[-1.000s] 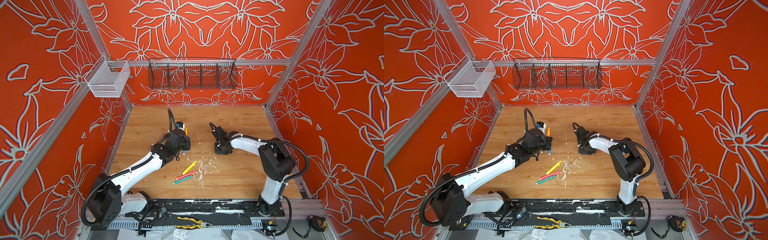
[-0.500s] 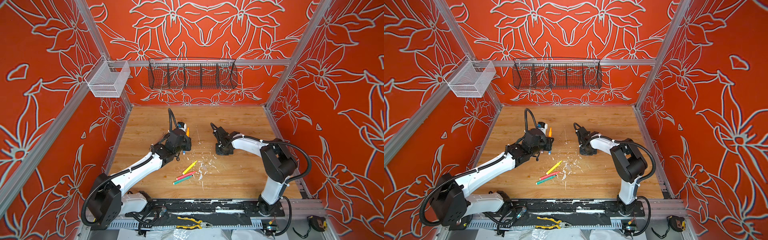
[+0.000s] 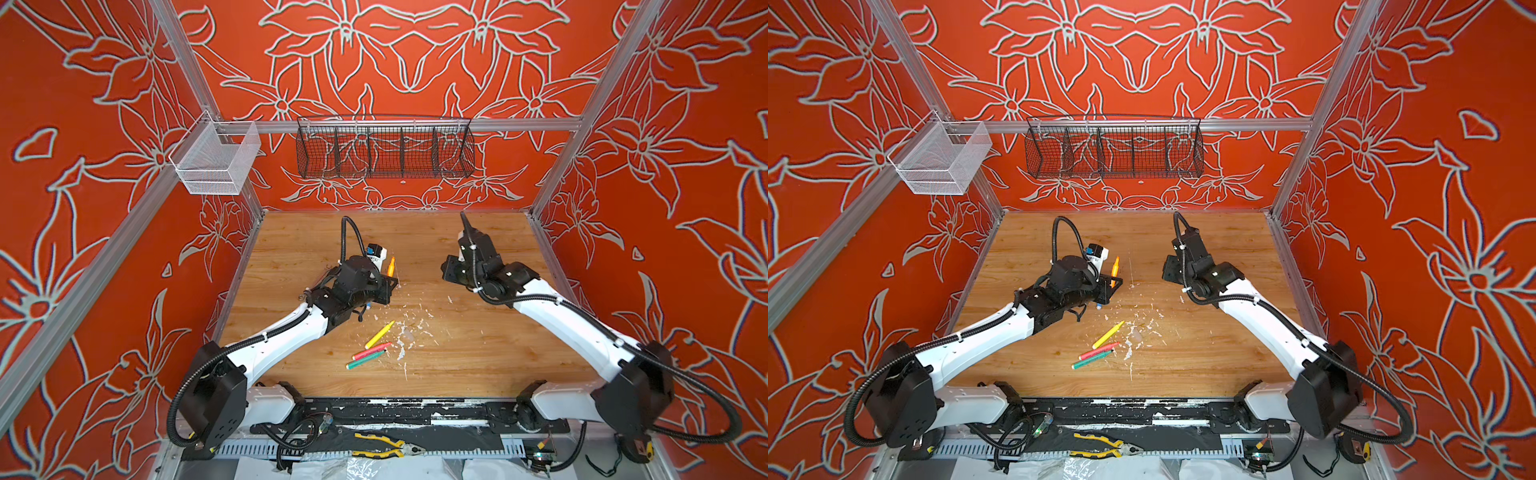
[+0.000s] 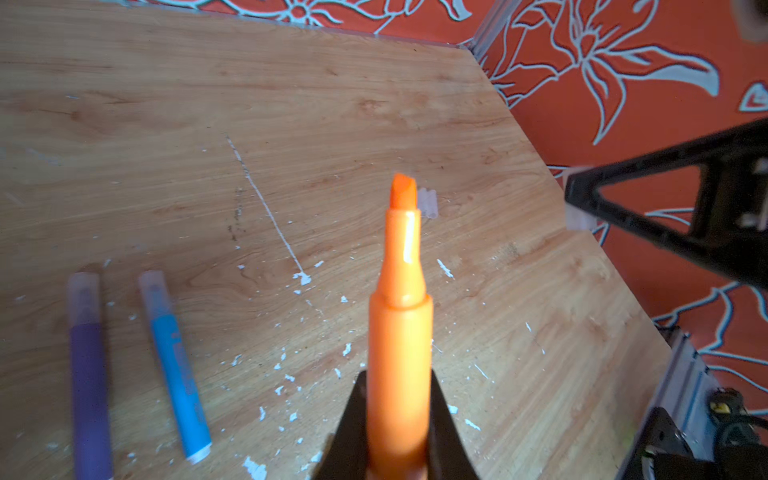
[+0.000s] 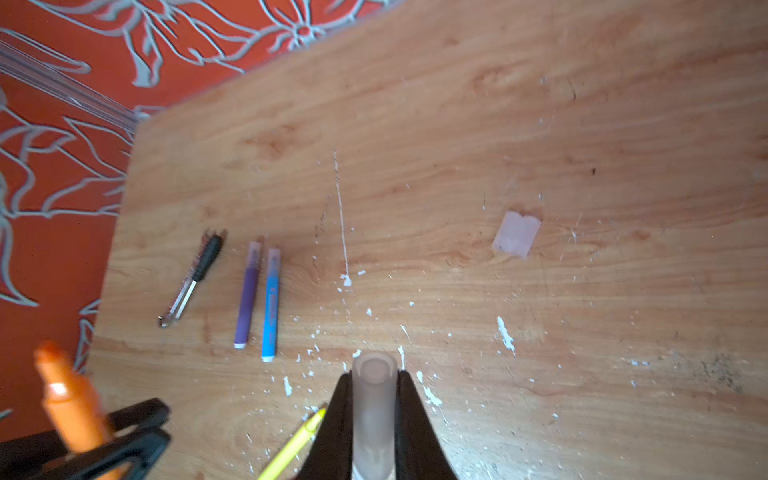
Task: Insert the pens into the pen caps
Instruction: 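Grasp the translucent cap with the right gripper and lift it, then carry the cap over the orange highlighter tip with the right gripper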
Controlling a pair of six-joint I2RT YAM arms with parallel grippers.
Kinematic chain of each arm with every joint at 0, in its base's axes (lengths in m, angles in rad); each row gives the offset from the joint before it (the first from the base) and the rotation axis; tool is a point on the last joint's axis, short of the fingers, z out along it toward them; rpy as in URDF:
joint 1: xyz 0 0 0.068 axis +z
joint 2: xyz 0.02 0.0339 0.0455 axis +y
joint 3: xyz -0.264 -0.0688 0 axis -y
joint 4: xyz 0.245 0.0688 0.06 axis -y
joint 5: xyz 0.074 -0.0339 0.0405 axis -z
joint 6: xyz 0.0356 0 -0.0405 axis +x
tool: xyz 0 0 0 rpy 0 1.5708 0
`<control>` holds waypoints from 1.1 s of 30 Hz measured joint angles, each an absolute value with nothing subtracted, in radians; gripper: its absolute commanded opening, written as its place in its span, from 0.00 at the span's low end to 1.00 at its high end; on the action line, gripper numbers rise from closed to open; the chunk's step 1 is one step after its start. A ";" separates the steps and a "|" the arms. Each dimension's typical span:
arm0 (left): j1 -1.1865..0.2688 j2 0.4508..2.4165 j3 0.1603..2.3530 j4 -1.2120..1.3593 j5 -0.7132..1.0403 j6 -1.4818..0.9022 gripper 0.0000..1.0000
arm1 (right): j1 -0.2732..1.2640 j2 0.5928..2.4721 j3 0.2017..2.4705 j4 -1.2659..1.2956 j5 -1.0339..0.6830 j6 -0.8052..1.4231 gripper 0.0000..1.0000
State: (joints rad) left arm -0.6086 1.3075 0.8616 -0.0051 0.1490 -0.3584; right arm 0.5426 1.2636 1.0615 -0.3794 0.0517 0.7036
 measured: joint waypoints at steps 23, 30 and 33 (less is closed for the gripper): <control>-0.838 1.472 0.904 0.101 0.264 -0.334 0.00 | 0.516 0.898 0.441 0.485 -0.107 0.943 0.00; -0.844 1.475 0.904 0.107 0.240 -0.334 0.00 | 0.516 0.968 0.441 0.576 -0.183 0.983 0.00; -0.844 1.472 0.903 0.110 0.229 -0.334 0.00 | 0.516 0.989 0.441 0.599 -0.197 0.994 0.00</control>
